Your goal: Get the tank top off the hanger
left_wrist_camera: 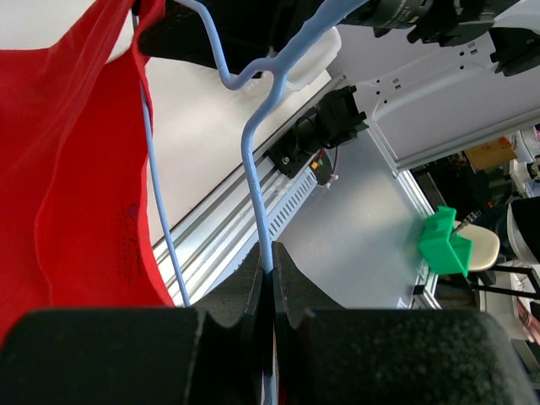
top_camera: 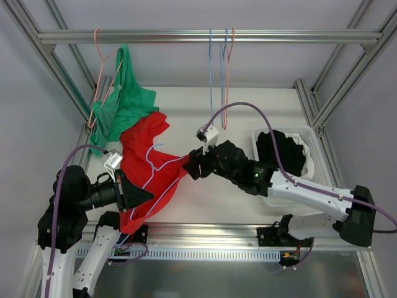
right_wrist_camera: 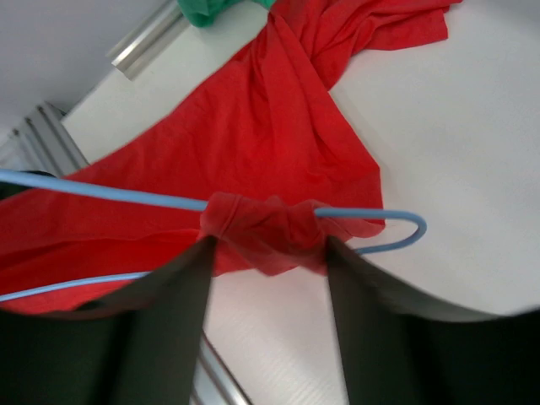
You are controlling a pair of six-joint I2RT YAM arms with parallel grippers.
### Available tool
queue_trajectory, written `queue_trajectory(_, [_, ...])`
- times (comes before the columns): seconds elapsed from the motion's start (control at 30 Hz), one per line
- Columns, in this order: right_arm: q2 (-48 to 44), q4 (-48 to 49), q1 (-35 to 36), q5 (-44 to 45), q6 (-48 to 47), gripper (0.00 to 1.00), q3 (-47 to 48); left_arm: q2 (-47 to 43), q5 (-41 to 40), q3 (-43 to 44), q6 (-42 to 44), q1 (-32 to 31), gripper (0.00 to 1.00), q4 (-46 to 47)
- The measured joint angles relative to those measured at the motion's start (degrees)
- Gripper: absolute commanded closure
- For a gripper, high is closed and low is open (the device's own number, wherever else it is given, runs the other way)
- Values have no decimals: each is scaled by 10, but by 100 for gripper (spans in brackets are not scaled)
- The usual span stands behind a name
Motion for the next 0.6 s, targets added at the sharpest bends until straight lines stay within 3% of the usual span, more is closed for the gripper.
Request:
queue_trajectory(0.07, [22, 4, 3, 5, -2, 69, 3, 0, 3, 0, -1, 0, 100, 1])
queue_trajectory(0.1, [27, 6, 3, 8, -2, 71, 3, 0, 3, 1, -1, 0, 100, 1])
queue_trajectory(0.13, [29, 6, 4, 12, 1, 82, 3, 0, 3, 2, -2, 0, 100, 1])
queue_trajectory(0.17, [30, 7, 5, 16, -2, 100, 3, 0, 3, 4, -2, 0, 100, 0])
queue_trajectory(0.43, [-35, -10, 5, 135, 0, 100, -4, 0, 23, 9, -2, 0, 100, 4])
queue_trajectory(0.6, [-134, -52, -54, 227, -5, 100, -12, 24, 79, 16, -2, 0, 100, 6])
